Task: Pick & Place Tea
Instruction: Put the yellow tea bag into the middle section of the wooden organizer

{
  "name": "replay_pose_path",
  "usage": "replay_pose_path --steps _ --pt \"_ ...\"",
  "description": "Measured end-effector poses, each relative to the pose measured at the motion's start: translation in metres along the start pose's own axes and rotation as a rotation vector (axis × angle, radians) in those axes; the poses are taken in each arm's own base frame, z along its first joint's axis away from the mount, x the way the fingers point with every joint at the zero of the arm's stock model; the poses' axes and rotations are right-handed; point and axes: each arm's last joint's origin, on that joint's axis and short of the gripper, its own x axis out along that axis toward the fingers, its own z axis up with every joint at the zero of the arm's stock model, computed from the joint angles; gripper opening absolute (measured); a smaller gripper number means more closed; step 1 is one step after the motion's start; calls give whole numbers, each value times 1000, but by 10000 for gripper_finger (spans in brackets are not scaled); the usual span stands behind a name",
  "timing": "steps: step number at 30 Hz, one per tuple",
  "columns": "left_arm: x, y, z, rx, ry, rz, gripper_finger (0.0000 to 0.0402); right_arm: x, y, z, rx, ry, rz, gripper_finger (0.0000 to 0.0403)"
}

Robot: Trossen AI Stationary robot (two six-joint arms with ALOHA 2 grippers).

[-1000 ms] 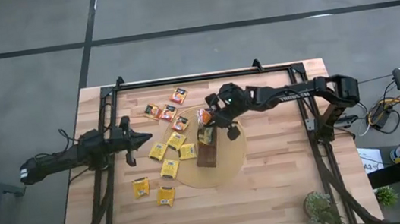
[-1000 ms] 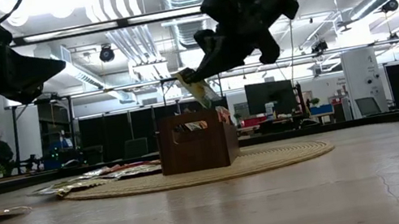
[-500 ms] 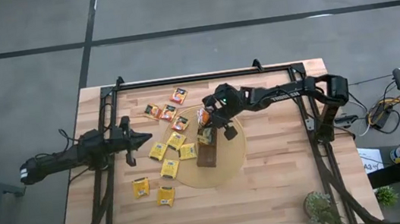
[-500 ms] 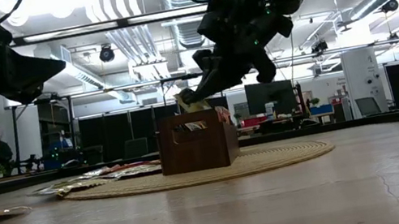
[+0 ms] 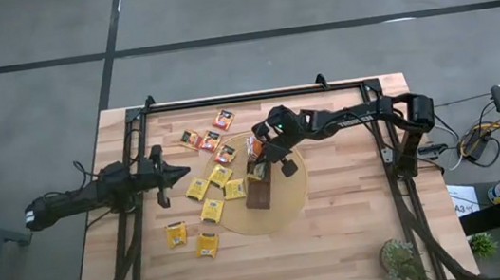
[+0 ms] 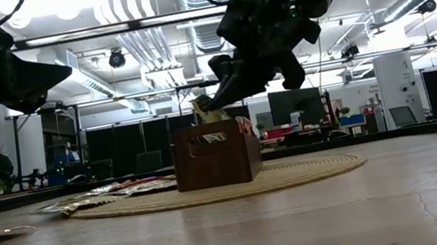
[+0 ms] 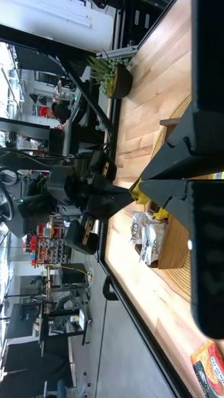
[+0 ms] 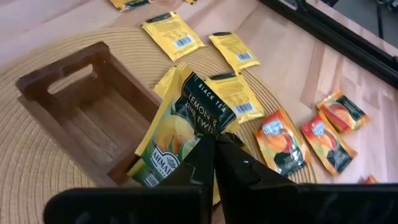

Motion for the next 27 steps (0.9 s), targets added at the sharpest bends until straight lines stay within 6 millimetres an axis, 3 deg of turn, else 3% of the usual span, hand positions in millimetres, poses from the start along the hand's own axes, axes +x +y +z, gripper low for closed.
replay_pose_path --steps 20,27 --pt "0 0 0 0 -1 0 0 9 0 -8 65 6 10 9" --pt "0 0 0 0 -1 0 0 8 -3 -8 69 8 -2 54"
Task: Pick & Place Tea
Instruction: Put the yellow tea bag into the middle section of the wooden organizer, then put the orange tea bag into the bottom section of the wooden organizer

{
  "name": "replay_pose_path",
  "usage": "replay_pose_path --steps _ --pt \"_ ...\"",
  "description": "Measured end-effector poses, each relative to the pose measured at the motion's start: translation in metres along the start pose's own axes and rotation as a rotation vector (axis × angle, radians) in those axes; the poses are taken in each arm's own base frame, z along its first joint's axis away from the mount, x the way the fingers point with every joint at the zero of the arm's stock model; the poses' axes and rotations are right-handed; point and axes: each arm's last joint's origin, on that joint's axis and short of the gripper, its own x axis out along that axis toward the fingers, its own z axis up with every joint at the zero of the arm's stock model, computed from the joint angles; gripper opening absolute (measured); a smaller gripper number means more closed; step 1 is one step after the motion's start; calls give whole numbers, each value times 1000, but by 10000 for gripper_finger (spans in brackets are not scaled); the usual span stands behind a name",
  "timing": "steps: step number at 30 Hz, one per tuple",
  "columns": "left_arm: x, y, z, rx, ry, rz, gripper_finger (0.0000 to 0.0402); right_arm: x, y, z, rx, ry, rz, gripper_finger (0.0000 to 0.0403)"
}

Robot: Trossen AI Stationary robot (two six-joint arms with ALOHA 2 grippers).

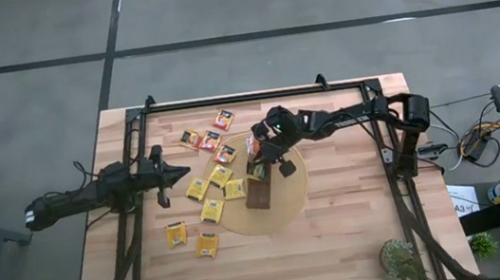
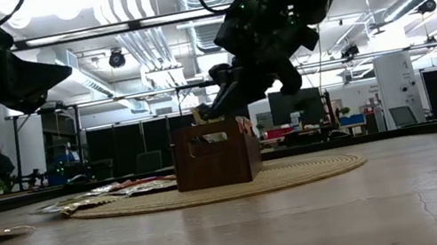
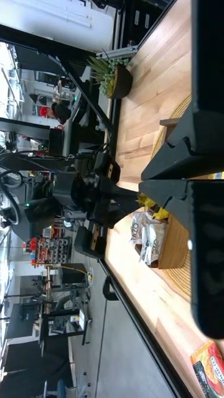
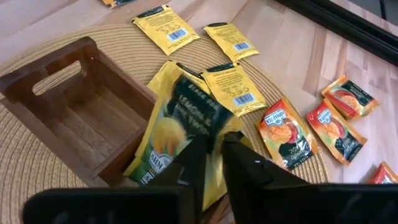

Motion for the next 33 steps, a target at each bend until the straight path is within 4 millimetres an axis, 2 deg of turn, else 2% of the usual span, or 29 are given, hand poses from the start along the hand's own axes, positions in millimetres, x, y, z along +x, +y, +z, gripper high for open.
replay_pose_path --steps 7,13,25,33 --pt "0 0 0 0 1 0 0 0 0 0 -1 -1 -1 117" --pt "0 0 0 0 0 0 0 -3 -1 3 22 -9 -8 141" --pt "0 0 0 0 0 0 0 -14 -2 24 139 -106 -54 129" --pt "0 0 0 0 0 0 0 -29 -1 37 265 -152 -65 114"
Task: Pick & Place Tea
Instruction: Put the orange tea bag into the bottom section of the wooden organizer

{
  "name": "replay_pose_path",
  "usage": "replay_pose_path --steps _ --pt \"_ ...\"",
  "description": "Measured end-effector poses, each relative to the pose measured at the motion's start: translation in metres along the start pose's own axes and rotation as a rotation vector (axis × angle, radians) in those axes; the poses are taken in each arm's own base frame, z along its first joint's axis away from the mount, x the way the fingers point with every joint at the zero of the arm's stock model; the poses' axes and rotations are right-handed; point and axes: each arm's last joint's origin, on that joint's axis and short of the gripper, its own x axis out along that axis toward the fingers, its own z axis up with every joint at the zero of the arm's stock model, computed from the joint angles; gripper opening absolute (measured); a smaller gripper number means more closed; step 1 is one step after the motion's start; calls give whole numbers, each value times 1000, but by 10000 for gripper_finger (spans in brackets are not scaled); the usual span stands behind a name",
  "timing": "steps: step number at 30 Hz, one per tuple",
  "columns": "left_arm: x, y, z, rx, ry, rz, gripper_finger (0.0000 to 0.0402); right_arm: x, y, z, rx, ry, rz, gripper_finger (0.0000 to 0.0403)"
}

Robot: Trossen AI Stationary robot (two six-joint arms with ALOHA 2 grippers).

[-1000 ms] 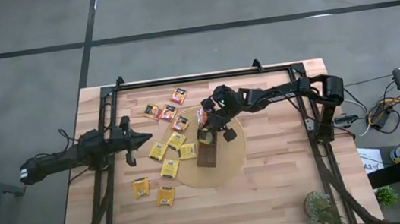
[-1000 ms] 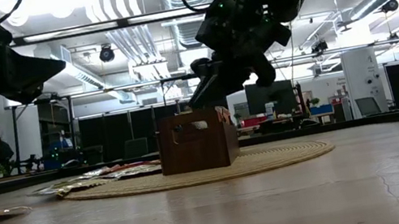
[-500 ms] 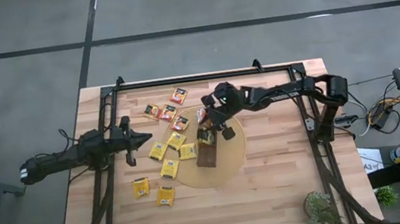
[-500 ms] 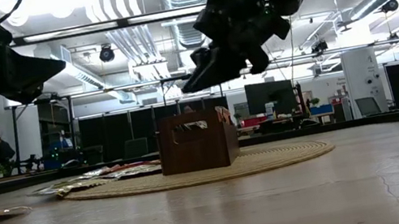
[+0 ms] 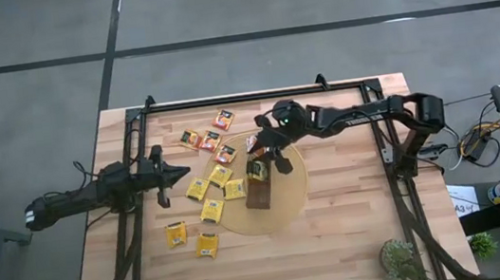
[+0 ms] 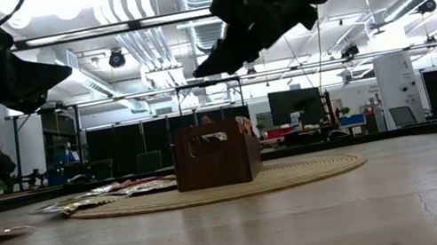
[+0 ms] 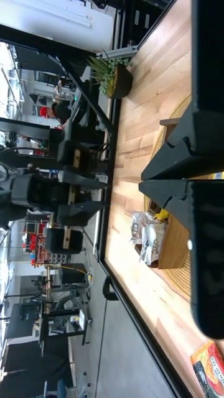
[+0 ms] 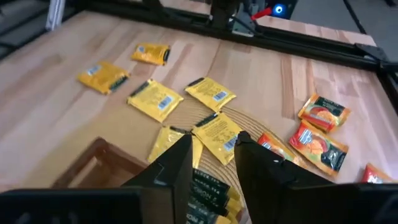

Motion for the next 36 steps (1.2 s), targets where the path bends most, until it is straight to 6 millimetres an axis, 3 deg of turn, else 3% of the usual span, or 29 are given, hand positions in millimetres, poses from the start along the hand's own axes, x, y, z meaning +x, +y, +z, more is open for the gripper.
replay_pose_path --steps 6,13,18,22,36 --pt "0 0 0 0 0 0 0 -12 12 2 118 -52 2 102" --pt "0 0 0 0 0 0 0 -32 34 -15 67 -127 -31 81" --pt "0 0 0 0 0 0 0 -52 47 -31 58 -118 -184 49" --pt "0 0 0 0 0 0 0 -72 58 -39 85 -172 -205 14" --pt "0 0 0 0 1 0 0 -129 95 -75 139 -375 -216 8"
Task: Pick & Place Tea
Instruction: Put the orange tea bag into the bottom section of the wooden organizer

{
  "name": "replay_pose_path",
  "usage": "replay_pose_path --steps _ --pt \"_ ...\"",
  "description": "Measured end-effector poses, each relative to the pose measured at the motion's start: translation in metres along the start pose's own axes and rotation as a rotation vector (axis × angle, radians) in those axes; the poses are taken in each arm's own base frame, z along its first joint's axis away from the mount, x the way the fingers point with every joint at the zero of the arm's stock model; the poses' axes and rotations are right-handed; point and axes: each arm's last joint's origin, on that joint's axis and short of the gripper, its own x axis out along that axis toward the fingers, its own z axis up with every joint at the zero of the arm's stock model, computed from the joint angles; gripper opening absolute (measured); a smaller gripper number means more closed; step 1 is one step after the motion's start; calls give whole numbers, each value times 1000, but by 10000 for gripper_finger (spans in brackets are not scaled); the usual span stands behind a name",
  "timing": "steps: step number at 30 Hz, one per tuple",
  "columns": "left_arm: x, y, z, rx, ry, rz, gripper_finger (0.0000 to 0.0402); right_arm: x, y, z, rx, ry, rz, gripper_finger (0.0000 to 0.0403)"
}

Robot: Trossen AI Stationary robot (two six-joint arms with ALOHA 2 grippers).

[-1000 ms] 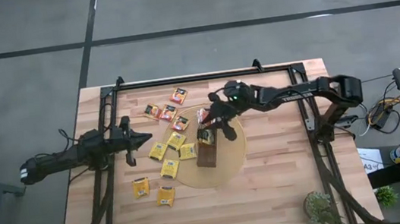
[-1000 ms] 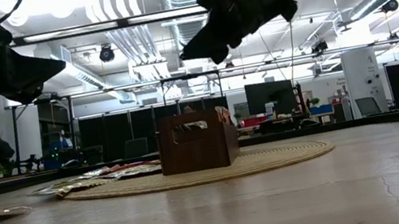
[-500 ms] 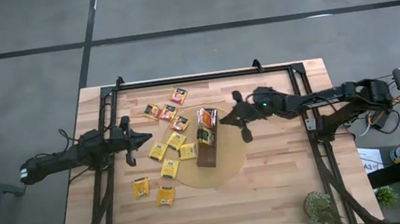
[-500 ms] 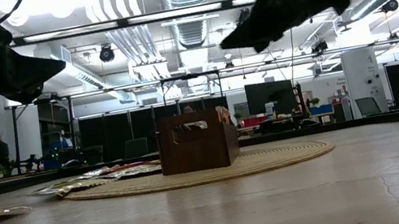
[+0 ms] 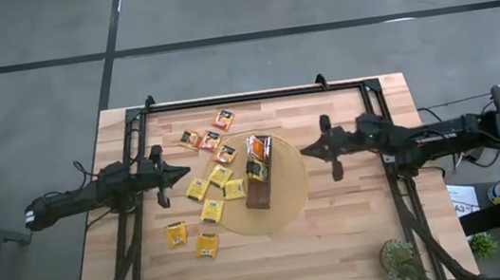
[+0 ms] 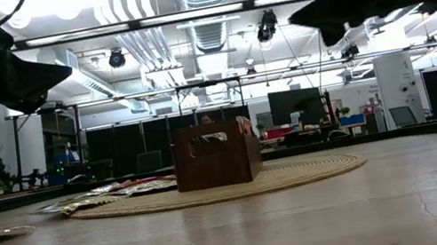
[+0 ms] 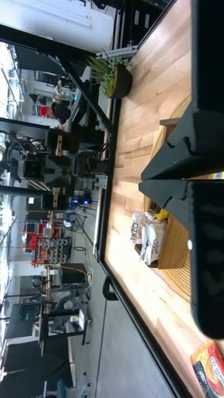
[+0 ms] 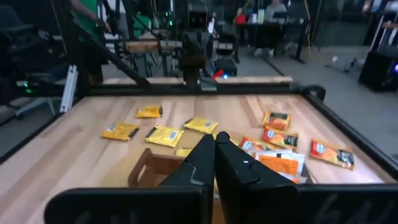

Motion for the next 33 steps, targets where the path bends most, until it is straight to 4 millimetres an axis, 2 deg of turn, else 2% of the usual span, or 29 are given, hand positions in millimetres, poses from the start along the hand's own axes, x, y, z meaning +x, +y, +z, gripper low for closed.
replay_pose_path --steps 7,13,25,33 --pt "0 0 0 0 0 0 0 -24 7 5 -71 -78 -78 8" --pt "0 0 0 0 0 0 0 -36 10 -1 -71 -101 -201 8" --pt "0 0 0 0 0 0 0 -57 15 -17 -45 -123 -196 8" --pt "0 0 0 0 0 0 0 -65 18 -18 -31 -156 -183 8"
